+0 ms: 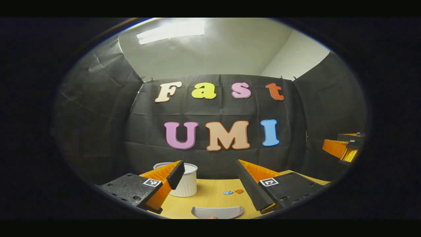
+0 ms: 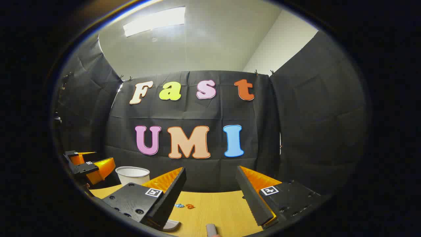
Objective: Pick up the small broom and dustpan from the desktop, sweep the trash into the dustpan with the broom, and then empty the trash into the garbage bin.
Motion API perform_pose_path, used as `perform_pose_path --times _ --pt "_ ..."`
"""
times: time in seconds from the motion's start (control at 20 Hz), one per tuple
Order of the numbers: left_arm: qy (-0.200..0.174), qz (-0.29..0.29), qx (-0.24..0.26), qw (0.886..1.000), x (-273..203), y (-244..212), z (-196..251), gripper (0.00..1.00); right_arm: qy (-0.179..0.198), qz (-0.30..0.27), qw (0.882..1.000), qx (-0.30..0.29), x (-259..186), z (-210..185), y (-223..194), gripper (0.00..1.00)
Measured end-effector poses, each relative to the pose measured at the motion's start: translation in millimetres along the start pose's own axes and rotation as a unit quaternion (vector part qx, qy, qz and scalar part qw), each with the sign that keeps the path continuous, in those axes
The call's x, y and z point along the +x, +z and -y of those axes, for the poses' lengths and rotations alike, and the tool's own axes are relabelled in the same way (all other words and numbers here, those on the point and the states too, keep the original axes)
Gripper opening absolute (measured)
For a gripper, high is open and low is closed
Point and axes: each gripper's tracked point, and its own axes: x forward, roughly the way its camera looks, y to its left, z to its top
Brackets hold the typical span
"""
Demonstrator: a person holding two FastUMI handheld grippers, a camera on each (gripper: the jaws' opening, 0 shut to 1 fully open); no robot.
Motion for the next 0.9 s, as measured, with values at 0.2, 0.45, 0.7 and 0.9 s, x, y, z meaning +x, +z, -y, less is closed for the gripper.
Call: perform_pose_path --times 0.2,0.45,0.7,0.9 --pt "-0.003 -0.003 0.001 1.000 1.1 -0.7 2.1 0.92 0.002 -0.009 1.000 -0.005 -0.6 0.7 -1.9 0.92" --pt "-0.003 -0.010 0.003 1.000 1.5 -4.5 1.6 0.93 -0.004 -0.012 1.000 -0.007 -0.9 8.2 -2.3 0.92" --pt "-0.006 -0.014 0.006 1.000 -0.6 -4.8 3.4 0.93 -0.004 -0.022 1.000 -0.001 -1.4 9.9 -3.4 0.92" --pt "-0.008 -0.013 0.009 1.000 -2.6 -1.8 4.3 0.93 0.004 -0.024 1.000 -0.002 -5.1 6.0 -1.4 0.92"
